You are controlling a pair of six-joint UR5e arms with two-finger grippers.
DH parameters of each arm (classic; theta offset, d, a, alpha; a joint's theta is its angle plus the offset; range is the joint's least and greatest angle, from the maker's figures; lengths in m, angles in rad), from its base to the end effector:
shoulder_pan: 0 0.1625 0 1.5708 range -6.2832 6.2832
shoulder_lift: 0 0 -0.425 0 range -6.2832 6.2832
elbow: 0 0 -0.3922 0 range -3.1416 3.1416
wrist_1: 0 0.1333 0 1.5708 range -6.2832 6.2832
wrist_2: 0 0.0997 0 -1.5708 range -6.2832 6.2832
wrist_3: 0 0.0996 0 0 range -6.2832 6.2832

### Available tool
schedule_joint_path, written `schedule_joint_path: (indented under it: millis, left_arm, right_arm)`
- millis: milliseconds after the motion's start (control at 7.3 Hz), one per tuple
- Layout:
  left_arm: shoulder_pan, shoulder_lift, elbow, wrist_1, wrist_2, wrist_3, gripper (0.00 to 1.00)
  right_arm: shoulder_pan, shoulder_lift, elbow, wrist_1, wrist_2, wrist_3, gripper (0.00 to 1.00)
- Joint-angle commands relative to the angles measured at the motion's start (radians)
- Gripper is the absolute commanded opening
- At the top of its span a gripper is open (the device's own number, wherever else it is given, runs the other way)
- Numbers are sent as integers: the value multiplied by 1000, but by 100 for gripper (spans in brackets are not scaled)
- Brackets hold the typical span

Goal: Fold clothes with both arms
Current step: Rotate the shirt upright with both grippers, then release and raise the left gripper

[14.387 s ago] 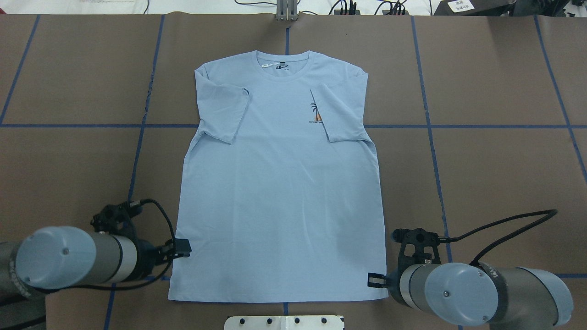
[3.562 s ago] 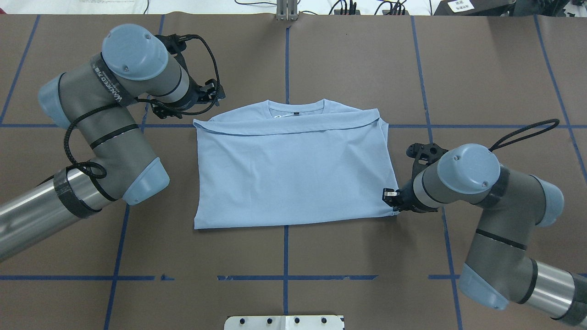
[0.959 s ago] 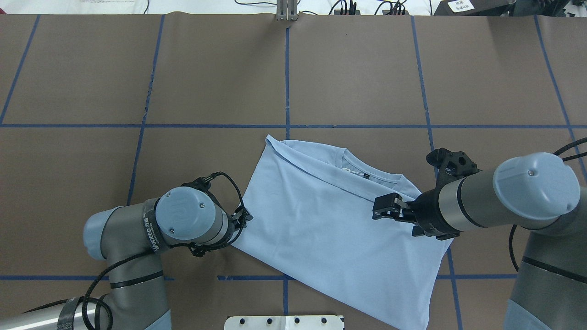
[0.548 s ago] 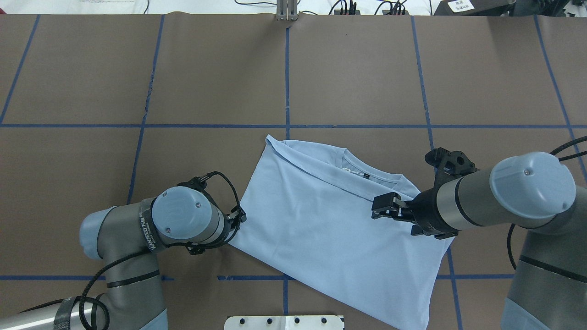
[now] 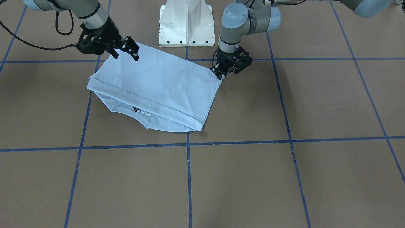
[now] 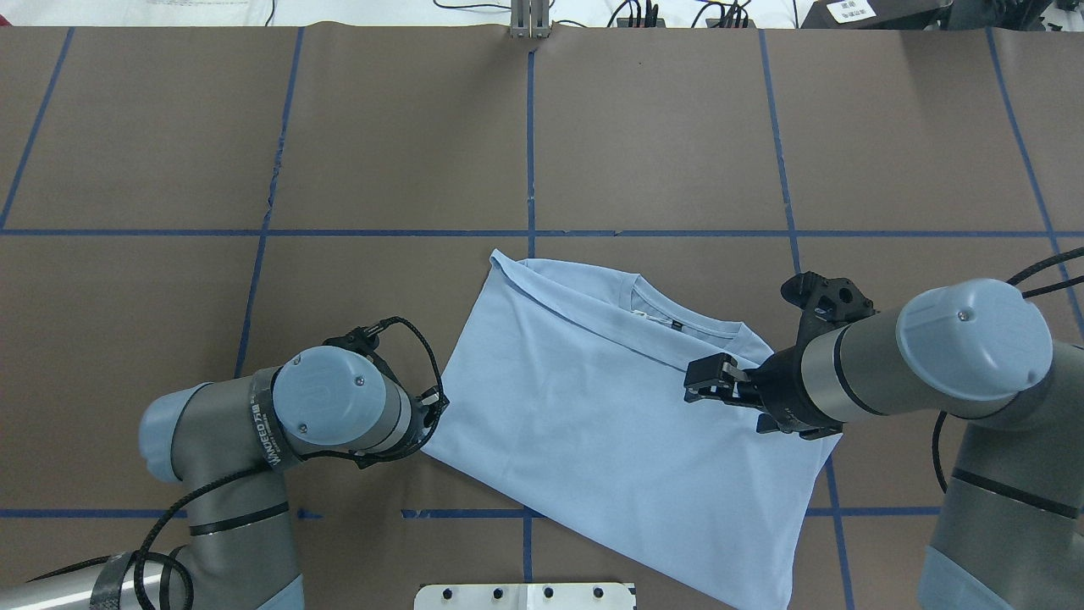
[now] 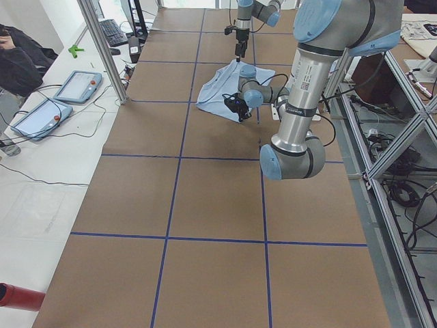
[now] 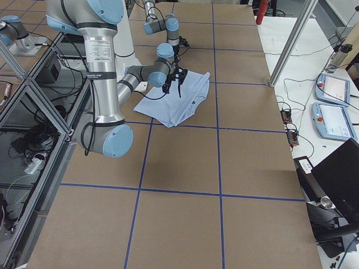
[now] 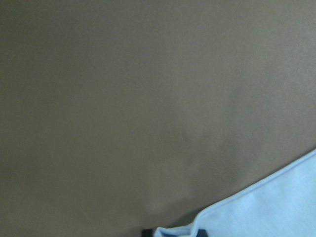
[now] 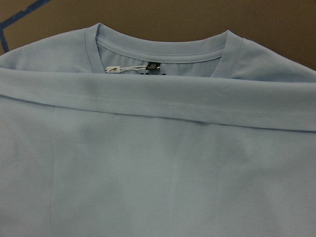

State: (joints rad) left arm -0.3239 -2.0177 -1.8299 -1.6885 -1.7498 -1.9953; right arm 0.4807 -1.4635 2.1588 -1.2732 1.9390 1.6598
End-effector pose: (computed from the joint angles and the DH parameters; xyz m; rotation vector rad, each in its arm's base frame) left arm 0.5527 -0.3074 0.2848 -0.2136 0.8264 -0.6297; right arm -0.3796 -0.3079 0.3011 -0.1404 -1.0319 0.3349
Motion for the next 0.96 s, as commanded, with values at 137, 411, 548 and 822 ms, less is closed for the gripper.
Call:
schedule_joint_path:
  millis: [137,411,548,822]
  left_arm:
    - [-39,-9,6,0,-2,13,0]
    - [-157,-24,32,-8,0,97,0]
    - [-217,-62,99,-13,-1,156,0]
    - [-317,-166,354,-206,-1,215,0]
  right_arm:
    - [18,0,1,0,2,0,100]
    - [25,0,0,0,3,-2,100]
    - [25,0,0,0,3,-2,100]
    - [30,0,-2,0,0,-3,100]
